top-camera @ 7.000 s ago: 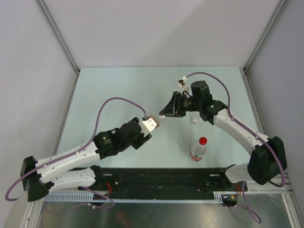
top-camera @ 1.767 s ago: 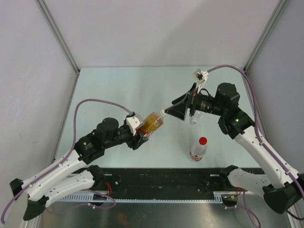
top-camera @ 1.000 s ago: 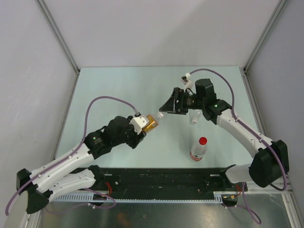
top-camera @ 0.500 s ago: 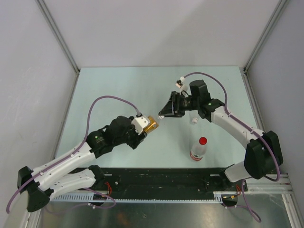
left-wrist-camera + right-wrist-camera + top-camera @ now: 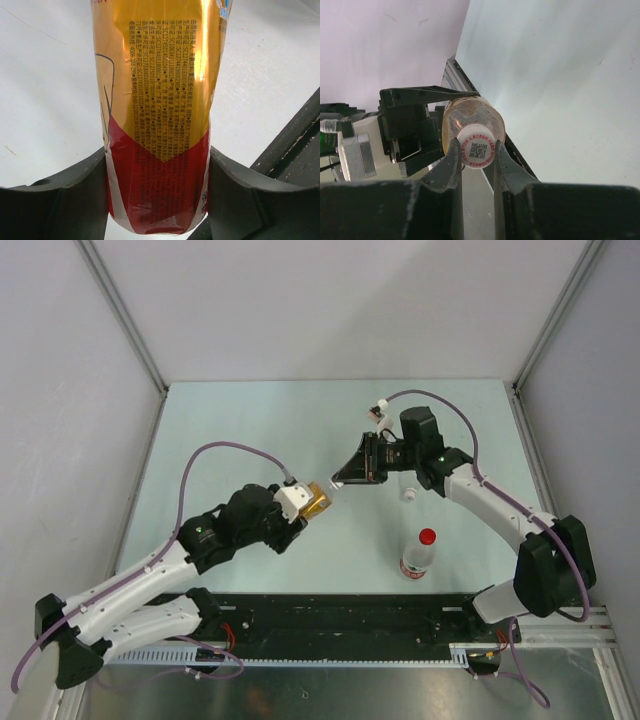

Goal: Unscrew the bottle caps

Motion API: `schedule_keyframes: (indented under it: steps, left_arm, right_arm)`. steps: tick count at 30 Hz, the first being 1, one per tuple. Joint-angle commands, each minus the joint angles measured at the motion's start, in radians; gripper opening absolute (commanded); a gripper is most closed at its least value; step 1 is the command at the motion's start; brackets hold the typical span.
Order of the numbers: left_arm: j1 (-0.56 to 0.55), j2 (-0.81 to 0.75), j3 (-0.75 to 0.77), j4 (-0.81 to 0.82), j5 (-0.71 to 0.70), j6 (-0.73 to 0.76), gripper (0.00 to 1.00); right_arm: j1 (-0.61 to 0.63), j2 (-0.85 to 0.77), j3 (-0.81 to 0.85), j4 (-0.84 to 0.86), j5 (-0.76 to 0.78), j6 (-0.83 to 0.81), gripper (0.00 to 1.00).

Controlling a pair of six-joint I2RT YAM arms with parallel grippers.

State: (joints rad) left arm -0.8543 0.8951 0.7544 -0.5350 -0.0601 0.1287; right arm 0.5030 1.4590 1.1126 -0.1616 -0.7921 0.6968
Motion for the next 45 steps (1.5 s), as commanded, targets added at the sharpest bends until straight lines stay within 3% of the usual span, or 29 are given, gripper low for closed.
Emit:
schedule_keyframes:
  steps: [1,16,34,45]
  left_arm:
    - [-0.005,-0.027,0.047,0.042,0.082,-0.006,0.0]
    - [-0.006,-0.044,0.083,0.057,0.34,-0.069,0.0]
    - [-0.006,-0.028,0.164,0.141,1.143,-0.1,0.0]
    - [-0.005,-0.011,0.196,0.151,1.303,-0.089,0.0]
  right_arm:
    - [0.027,-0.091,0.023,0.076,-0.087,-0.034,0.0]
    - [0.037,-0.345,0.023,0.043,-0.083,-0.24,0.0]
    - [0.048,-0.572,0.023,0.203,-0.203,-0.268,0.0]
    - [0.052,-0.59,0.023,0.298,-0.309,-0.255,0.01]
